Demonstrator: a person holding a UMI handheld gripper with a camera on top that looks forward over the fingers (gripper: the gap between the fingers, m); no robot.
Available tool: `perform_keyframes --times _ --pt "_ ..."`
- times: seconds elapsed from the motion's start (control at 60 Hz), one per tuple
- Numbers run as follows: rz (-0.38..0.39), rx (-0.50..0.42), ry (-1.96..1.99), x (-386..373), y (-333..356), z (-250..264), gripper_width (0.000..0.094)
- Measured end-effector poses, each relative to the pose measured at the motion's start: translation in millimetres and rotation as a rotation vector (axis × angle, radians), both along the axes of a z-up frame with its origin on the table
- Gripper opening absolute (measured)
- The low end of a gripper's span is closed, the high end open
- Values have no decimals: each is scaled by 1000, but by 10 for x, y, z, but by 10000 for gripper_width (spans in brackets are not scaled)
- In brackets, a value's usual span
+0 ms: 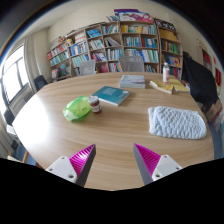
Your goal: Fold towel
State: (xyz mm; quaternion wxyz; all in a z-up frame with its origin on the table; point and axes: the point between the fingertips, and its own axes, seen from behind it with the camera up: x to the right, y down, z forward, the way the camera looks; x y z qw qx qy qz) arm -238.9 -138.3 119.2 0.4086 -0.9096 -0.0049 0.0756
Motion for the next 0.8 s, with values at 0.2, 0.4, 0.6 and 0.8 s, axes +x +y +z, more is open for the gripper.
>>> perform_keyframes --times 0.2,0.4,0.6,0.8 --pt "-35 21 -149 1057 892 -470 739" --pt "10 -31 -165 1558 1409 -828 585" --pt "-48 -107 -146 1772 1420 -1330 290" --pt "-25 -146 -220 1868 1416 -1343 28"
